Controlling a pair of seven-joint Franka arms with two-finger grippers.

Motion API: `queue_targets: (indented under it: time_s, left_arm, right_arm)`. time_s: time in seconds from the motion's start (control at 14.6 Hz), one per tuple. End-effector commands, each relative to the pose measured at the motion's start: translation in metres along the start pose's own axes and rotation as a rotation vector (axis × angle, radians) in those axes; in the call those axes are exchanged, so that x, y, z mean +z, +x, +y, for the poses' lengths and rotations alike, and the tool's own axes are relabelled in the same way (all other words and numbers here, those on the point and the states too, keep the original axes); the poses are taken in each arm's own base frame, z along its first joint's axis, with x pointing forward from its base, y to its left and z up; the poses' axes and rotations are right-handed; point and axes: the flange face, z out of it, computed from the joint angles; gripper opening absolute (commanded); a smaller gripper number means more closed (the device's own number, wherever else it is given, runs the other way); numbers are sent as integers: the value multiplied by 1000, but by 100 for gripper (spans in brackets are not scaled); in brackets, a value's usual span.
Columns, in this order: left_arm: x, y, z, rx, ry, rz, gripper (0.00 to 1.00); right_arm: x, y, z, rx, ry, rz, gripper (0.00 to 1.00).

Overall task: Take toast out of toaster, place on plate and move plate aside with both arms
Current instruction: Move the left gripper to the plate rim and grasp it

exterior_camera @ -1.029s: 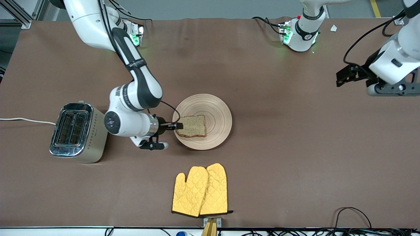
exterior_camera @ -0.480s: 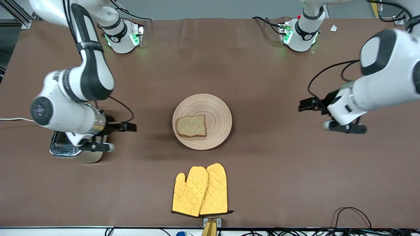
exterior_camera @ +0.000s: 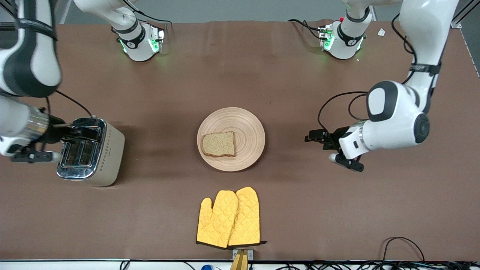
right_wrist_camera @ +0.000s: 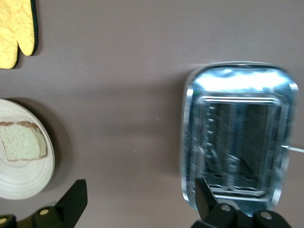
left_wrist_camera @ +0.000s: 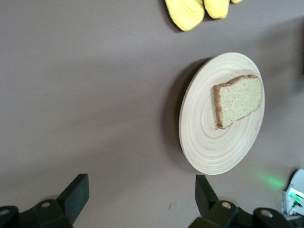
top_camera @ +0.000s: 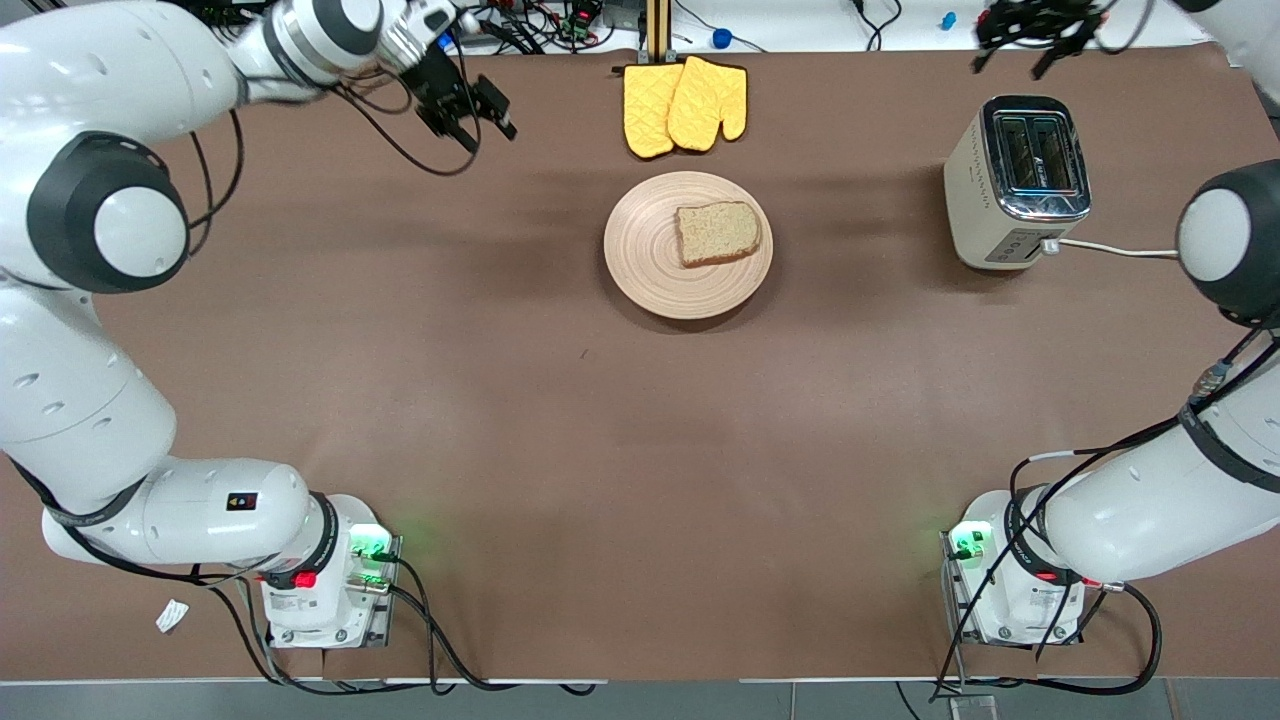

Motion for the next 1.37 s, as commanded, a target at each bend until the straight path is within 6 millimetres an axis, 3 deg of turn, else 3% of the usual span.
queue_targets:
  time_s: [0.0,0.21,0.48,0.75,0.96,1.1,1.3]
  left_arm:
    - [46,4,-31,73,-129,9,88]
    - [97,4,-50,77,-257,46,79]
    - [155,-3,-38,58,-343,45,66]
    - [193,-10,-26,-4,-399,53,60]
    - [220,-14,-5,-54,-426,79,56]
    - [230,-17,-9,-50,-439,86,50]
    - [241,-21,-17,-26,-442,84,33]
  right_arm:
    - [-27,-26,23,-8,-1,-9,100]
    - [-63,-48,32,-19,-81,12,100]
    - [-90,-76,33,-27,-137,-13,100]
    - [-107,-79,36,-9,-145,7,100]
    - [-118,-80,36,6,-146,28,100]
    - [-138,-80,31,2,-149,70,100]
    - [-139,-80,33,4,-146,73,100]
